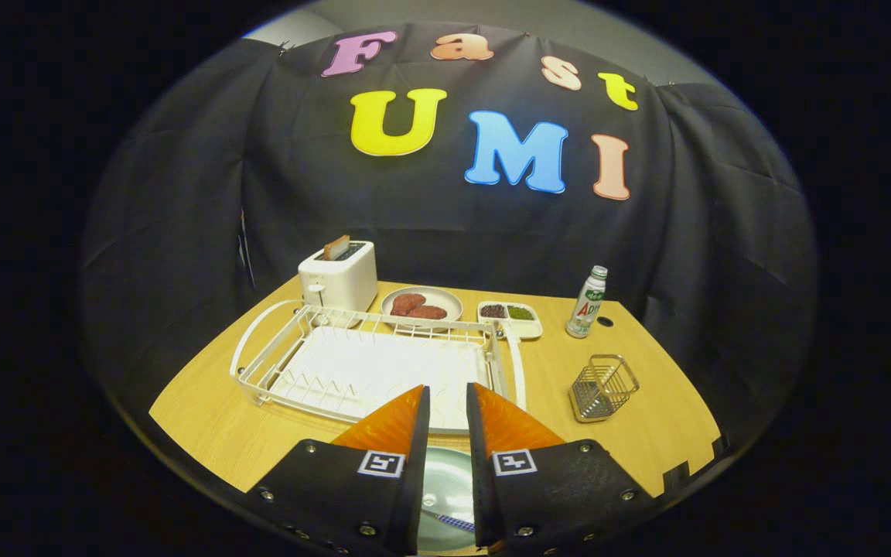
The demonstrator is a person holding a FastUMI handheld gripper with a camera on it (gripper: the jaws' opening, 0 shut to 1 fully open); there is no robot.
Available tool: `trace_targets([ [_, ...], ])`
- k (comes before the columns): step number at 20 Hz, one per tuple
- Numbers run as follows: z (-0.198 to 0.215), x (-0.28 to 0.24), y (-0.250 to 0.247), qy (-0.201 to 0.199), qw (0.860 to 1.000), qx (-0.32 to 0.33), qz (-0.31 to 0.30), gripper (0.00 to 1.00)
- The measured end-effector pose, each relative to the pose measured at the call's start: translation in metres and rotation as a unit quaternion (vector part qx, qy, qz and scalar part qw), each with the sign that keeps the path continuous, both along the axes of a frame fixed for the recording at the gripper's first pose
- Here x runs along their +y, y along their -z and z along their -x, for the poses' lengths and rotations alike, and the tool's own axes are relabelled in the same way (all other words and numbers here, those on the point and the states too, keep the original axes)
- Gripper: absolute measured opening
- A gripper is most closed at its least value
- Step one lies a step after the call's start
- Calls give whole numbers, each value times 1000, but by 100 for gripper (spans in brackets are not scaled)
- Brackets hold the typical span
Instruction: Take the plate from the dish rack, then take the spoon from the basket and place it into the plate.
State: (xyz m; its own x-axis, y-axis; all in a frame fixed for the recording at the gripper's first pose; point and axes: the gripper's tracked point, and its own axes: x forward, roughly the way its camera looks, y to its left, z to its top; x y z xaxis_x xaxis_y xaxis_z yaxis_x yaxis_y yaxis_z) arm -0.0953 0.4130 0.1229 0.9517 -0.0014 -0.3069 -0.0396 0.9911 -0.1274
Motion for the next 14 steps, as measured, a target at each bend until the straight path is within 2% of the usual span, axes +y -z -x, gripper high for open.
trace_targets([
  [8,-15,-46,-131,33,991,-133,-6,27],
  [14,-18,-80,-187,56,981,-186,-29,27],
])
